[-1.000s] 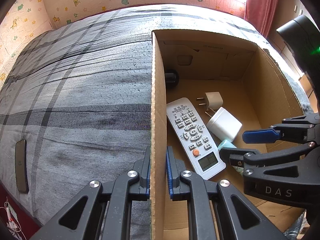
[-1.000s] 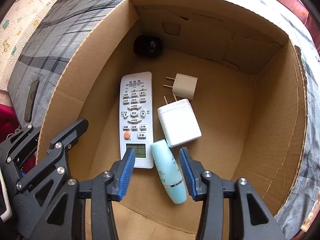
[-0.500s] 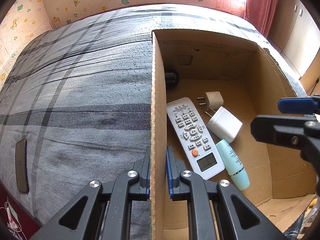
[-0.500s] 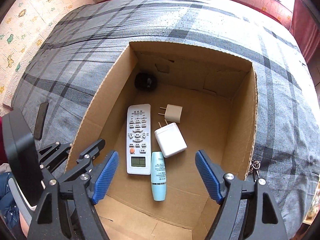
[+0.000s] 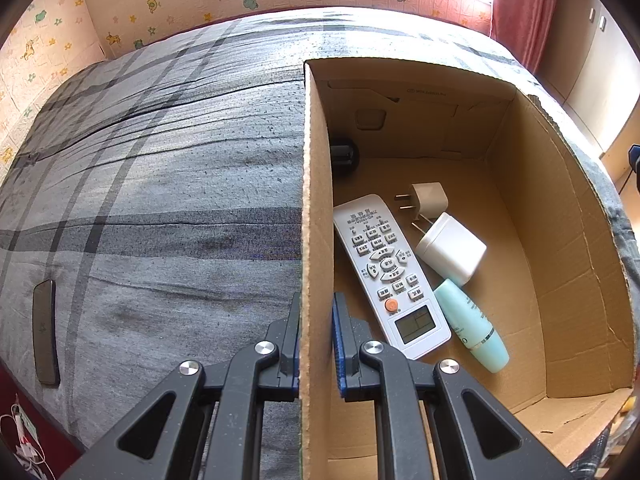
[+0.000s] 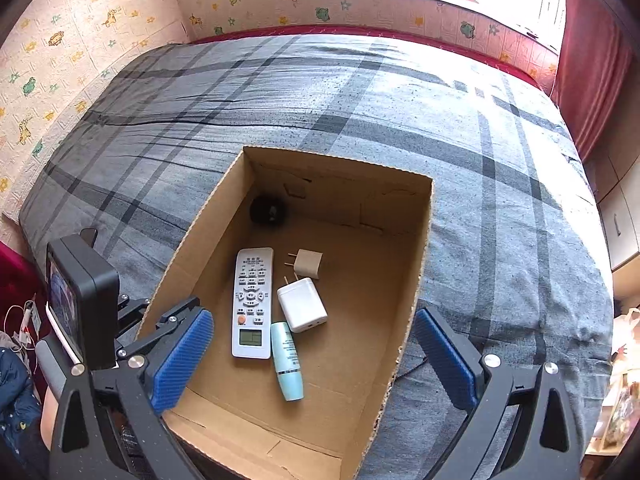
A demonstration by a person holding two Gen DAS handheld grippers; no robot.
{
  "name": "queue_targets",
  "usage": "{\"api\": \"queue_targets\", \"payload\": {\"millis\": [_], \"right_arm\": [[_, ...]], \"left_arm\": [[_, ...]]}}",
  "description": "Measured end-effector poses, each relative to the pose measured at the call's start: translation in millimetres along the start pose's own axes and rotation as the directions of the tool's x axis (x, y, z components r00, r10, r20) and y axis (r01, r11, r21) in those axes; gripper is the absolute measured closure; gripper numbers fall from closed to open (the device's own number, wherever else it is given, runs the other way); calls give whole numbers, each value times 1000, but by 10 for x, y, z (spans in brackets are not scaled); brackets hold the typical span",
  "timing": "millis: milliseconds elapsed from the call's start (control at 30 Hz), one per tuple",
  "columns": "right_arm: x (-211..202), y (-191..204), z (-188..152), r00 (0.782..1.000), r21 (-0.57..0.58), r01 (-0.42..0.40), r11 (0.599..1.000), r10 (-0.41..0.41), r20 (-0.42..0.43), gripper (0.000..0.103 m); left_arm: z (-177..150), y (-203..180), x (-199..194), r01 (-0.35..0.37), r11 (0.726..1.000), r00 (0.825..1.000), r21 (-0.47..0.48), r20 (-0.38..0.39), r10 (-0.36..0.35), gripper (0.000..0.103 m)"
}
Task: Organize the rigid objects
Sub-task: 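Move the right gripper back toward the keys on the bed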
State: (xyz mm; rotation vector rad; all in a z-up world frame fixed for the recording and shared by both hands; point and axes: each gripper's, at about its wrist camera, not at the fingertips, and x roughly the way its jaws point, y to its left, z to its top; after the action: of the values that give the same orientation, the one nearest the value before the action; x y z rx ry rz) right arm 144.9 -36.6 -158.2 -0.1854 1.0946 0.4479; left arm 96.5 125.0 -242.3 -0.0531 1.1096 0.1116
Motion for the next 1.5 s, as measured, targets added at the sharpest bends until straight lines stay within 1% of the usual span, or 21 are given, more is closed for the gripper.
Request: {"api": "queue_targets", "payload": {"millis": [233,433,633,833,933,1033,1267,1500], "right_arm": [[-189,-371,-71,999,55,-1,998,-2,50,0],[-235,-740,-191,997,123,54,991,-61,53,0],[-165,-1066,-367,991,169,120,978,-128,40,0],[107,-1325,-634,987,202,157,967,-159,-8,0],[261,-1447,-770,978,216,207,954,-204,-39,0],[410,-1552,-901,972,223,233,947,-225,-62,0],[733,-1701,-1126,969,253,246,936,-227,-100,0],[957,-1747,-1238,963,256,262,931,-233,-136,1]], "left_arm": [[-2,-10,-1,-3,1000,1000,2,0,3,90],[6,-32,-3,-7,1000,1000,5,-1,7,90],[10,-27,-2,-8,1000,1000,5,-2,8,90],[14,-34,-4,-10,1000,1000,3,-2,10,90],[10,-38,-3,-11,1000,1000,4,-1,11,90],[7,-33,-3,-11,1000,1000,4,-1,11,90],[2,-32,1,-15,1000,1000,5,-1,15,90],[0,-37,12,-12,1000,1000,2,-2,12,90]]}}
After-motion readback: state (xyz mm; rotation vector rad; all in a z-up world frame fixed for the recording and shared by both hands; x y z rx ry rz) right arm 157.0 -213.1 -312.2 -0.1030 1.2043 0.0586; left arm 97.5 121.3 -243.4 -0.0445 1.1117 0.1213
